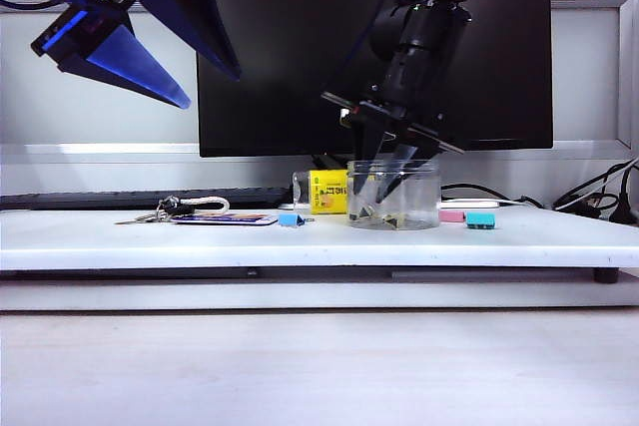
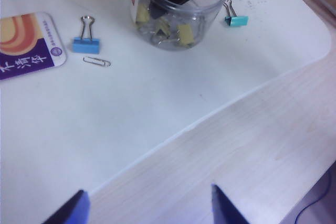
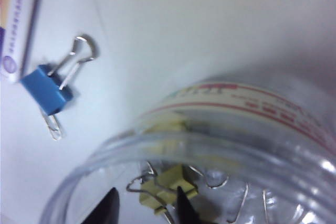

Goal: Take the clips out of the round transparent plastic box and place them on the table.

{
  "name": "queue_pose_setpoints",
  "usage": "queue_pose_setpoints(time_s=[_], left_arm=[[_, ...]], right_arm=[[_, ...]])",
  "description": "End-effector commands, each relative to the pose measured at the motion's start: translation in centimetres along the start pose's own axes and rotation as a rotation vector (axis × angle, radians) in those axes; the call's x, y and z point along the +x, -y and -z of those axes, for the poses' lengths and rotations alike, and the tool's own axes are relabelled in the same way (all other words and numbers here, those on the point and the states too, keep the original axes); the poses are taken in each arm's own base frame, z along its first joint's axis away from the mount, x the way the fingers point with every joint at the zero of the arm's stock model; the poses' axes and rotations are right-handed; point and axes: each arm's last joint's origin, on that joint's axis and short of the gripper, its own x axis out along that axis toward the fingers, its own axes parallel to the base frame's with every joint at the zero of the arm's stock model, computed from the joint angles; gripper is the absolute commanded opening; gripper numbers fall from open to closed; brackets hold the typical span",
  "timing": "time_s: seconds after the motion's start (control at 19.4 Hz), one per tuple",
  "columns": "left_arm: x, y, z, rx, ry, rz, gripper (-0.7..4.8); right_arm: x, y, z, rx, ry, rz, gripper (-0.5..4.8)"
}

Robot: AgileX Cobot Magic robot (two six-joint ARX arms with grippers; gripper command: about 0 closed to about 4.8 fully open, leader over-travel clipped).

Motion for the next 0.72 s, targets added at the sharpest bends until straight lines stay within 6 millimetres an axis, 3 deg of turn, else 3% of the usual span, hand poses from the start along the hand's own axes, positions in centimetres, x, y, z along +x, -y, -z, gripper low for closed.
queue_pose_setpoints(time_s=[0.05,0.46,0.57,0.72], left_arm=[[-0.13,0.11,-0.23,0.013,0.012,0.008,3.10],[-0.13,0.10,-0.21,0.012,0.010,0.007,3.10],[-0.13,0.10,-0.21,0.012,0.010,0.007,3.10],[-0.13,0.10,-0.19,0.012,0.008,0.007,3.10]], right_arm=[[-0.21,-0.18,-0.17,-0.005,0.020,-0.004,1.39],[-0.14,-0.07,-0.52,-0.015,0.058,0.039,1.00],[-0.14,-0.07,-0.56,-0.017,0.062,0.040,0.52],[-0.15,0.00,-0.65,-0.019,0.074,0.066,0.35]])
